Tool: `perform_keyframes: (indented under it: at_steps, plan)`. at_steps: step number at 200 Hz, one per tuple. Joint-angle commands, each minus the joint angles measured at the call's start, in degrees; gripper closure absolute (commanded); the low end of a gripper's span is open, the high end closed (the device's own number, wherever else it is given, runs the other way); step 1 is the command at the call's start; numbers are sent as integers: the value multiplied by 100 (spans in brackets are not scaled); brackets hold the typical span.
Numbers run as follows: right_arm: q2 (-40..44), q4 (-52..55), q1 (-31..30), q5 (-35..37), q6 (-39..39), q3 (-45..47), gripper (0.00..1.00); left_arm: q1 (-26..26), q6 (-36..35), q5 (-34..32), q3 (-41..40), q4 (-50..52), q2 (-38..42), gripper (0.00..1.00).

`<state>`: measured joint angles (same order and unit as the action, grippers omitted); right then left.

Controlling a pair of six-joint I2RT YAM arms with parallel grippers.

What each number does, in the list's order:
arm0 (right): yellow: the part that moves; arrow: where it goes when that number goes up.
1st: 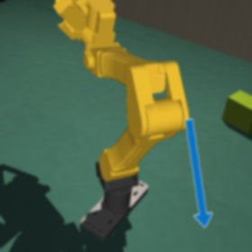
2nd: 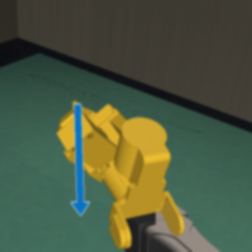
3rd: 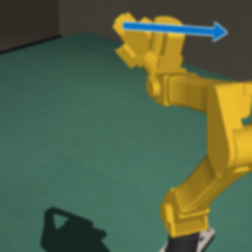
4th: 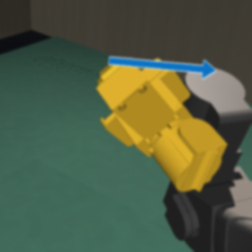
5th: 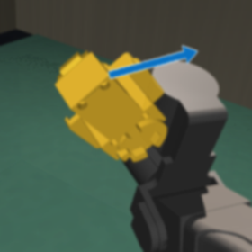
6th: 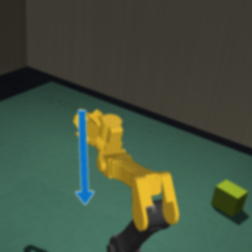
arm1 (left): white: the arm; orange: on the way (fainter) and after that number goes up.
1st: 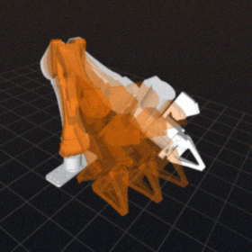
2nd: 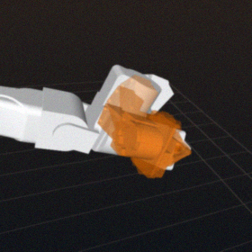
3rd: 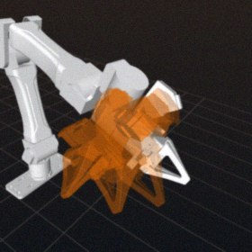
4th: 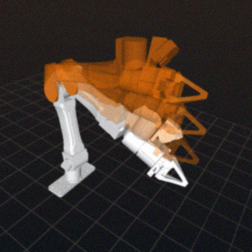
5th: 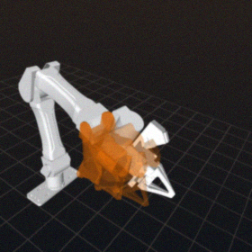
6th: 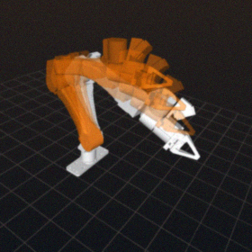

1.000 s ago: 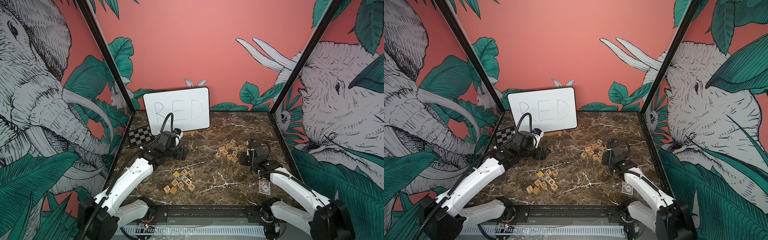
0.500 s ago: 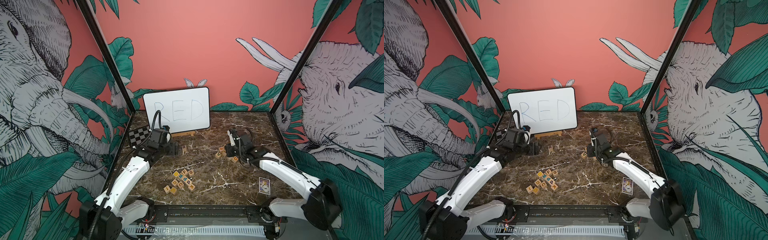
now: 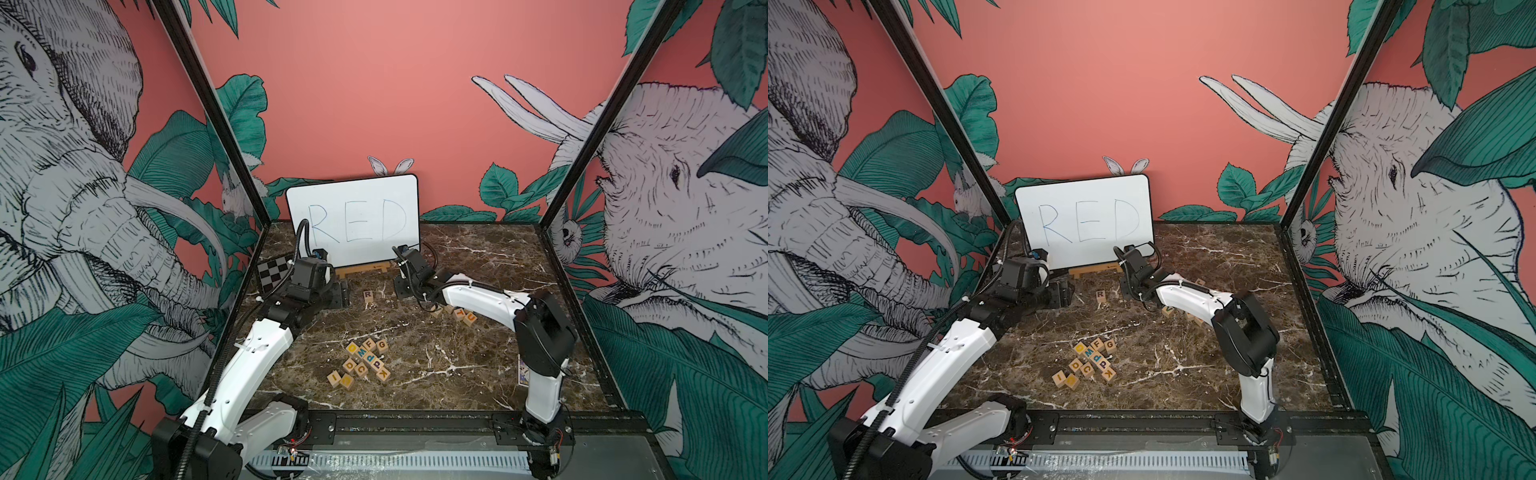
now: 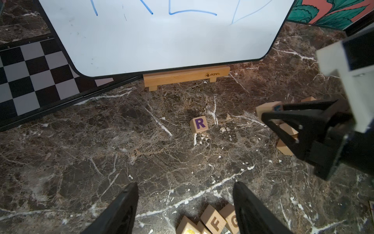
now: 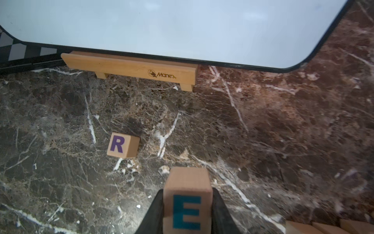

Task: Assemble the uppercase word "red" with letter blocks
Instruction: Place the letter block at the center of the board.

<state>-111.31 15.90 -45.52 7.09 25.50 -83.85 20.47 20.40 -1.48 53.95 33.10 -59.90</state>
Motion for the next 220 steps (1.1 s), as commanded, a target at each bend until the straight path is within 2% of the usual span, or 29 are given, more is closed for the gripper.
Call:
perform_keyframes:
  at_steps: [1,103,220]
  plan:
    - [-295,2,-55,111,205,-382,77,-39,127,-180,29,41,184,24]
    - [-1311,219,-233,172,573,-1132,77,-156,332,-379,100,171,120,24]
    - [-1830,362,-398,178,896,-1602,76,-280,417,-243,54,100,101,23]
